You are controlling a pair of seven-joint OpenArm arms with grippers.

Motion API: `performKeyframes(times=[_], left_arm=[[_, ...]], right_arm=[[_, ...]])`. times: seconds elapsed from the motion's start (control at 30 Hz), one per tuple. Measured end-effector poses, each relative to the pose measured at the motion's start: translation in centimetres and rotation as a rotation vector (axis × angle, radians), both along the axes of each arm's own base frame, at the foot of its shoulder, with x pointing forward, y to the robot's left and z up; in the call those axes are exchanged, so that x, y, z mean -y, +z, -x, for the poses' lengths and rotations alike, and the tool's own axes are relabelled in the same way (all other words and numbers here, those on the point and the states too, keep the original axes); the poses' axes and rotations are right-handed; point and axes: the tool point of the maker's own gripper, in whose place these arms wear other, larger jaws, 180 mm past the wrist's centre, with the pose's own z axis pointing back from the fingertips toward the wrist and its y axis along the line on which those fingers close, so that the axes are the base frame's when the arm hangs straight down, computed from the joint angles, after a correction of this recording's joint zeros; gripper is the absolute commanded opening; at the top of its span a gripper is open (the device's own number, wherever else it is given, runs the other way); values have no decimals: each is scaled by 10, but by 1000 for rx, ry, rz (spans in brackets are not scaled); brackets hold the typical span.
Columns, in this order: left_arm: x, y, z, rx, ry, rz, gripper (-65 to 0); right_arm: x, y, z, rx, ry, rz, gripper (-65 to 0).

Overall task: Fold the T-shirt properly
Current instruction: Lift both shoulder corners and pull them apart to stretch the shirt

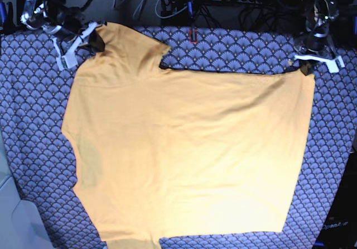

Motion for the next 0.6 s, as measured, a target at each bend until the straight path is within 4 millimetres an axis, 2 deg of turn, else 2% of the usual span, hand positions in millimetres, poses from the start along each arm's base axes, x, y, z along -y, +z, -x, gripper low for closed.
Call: performKeyframes(times=[0.17, 0.27, 0.37, 0.5, 0.6], left_arm=[[3, 10, 14, -8, -41, -34, -650], [-1, 14, 28, -31, -59, -61, -650], [4, 20, 35, -33, -78, -69, -650], [-10, 36, 44, -18, -58, -108, -650], [-14, 37, 50, -28, -50, -119, -650]], right_arm=[[9, 2, 6, 35, -17, 23, -650], [13, 7, 18, 26, 1, 75, -650], [16, 12, 32, 12, 20, 126, -650], [14, 24, 34, 42, 36, 146, -650], [13, 29, 36, 51, 40, 153, -650]])
